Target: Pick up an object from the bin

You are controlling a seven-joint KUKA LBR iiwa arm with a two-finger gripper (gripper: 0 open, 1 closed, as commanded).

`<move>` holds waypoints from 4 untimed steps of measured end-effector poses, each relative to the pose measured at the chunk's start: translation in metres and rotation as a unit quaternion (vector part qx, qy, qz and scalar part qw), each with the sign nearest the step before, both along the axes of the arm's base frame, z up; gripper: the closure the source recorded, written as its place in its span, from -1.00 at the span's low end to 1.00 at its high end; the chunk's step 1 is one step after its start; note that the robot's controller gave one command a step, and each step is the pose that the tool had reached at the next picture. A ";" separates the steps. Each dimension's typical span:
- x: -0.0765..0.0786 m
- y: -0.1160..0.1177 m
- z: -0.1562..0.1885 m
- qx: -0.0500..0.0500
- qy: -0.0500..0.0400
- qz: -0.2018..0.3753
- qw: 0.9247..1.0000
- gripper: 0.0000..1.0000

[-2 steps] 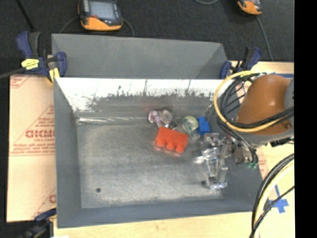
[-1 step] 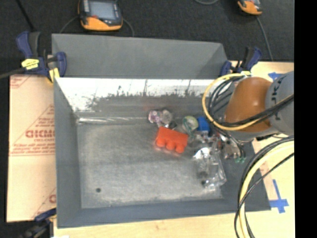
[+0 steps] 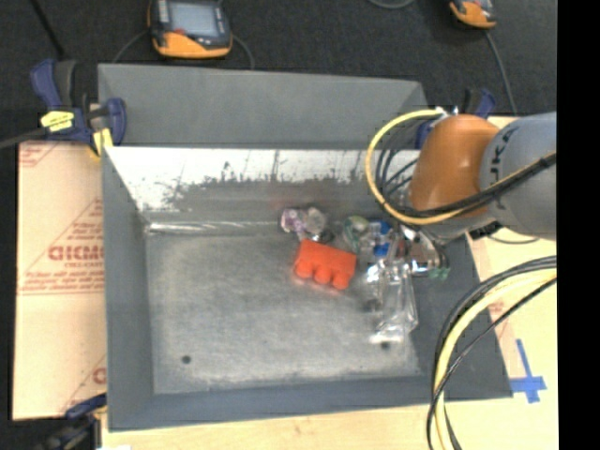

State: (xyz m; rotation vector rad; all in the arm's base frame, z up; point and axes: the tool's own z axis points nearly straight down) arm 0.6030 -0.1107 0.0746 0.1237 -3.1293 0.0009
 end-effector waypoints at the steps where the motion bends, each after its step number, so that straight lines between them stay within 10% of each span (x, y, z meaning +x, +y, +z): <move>1: 0.016 0.049 -0.003 0.000 -0.005 -0.086 0.996 -1.00; 2: 0.011 0.107 -0.004 0.000 -0.004 -0.195 0.981 -1.00; 3: 0.012 0.105 -0.002 -0.001 -0.006 -0.194 0.981 1.00; 4: 0.033 0.097 -0.009 -0.001 0.020 -0.203 0.979 1.00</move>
Offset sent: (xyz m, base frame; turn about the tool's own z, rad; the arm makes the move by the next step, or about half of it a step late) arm 0.0147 0.0491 -0.0046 0.1750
